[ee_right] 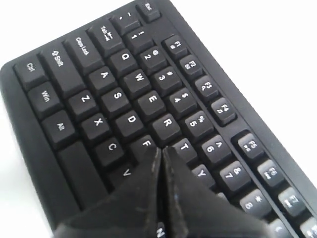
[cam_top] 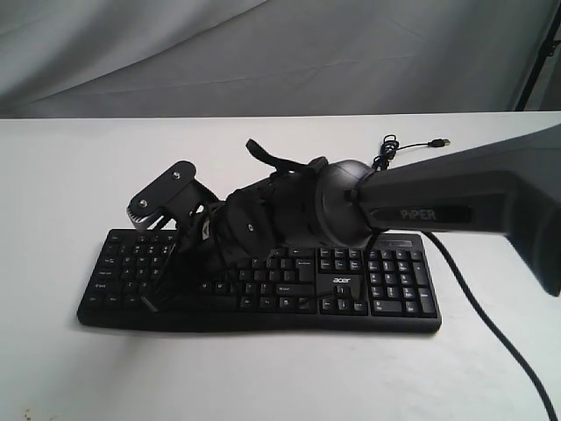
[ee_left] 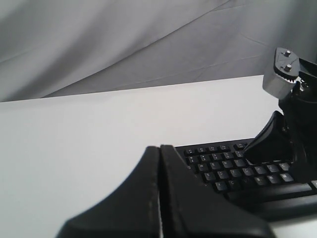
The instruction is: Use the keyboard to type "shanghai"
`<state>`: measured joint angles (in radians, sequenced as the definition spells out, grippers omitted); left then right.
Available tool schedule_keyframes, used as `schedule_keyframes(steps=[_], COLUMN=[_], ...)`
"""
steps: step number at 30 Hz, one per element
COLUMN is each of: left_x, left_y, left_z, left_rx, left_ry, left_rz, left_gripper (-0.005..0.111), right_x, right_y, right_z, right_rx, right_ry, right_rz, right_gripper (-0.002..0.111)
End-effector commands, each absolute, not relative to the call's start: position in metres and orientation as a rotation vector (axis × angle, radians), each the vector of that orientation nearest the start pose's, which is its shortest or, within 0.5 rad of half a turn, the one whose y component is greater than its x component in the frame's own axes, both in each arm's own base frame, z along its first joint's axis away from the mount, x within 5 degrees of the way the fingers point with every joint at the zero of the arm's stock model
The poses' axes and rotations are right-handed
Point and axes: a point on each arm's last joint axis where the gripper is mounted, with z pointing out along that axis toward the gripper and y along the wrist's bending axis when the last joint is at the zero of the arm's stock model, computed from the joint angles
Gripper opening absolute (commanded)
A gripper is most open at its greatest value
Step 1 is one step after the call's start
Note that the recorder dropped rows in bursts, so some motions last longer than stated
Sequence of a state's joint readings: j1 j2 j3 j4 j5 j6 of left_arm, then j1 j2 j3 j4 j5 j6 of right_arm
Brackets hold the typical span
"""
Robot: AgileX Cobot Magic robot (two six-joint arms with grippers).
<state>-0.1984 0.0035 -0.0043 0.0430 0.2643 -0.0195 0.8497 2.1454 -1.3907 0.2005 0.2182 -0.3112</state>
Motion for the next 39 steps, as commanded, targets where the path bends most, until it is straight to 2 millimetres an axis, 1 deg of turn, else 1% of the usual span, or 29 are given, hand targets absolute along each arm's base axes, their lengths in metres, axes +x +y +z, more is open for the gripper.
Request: schedule_keyframes(steps=[1,9,15,30,35,39], left_x=[0.054,0.054,0.054,0.054,0.054,0.054], left_y=[-0.010,-0.010,-0.010,-0.010,-0.010,-0.010], left_z=[0.190,0.190,0.190,0.190,0.190,0.190], left_rx=[0.185,0.185,0.185,0.185,0.185,0.185], left_ry=[1.735,1.735,1.735,1.735,1.735,1.735], left_rz=[-0.124,-0.124,-0.124,-0.124,-0.124,-0.124], left_gripper=[0.000,0.000,0.000,0.000,0.000,0.000], right_x=[0.300,0.298,0.300,0.301,0.301,0.301], right_y=[0.337,0.330,0.332,0.331,0.332,0.331], right_z=[0.135,0.125,0.127,0.126,0.110,0.112], right_rx=[-1.173,-1.167,-1.144,-1.138,-1.150,-1.157], right_ry=[2.227,2.246,2.207,2.204,2.228,2.226], right_rz=[0.364,0.349,0.355,0.354,0.345,0.344], right_gripper=[0.000,0.000,0.000,0.000,0.000,0.000])
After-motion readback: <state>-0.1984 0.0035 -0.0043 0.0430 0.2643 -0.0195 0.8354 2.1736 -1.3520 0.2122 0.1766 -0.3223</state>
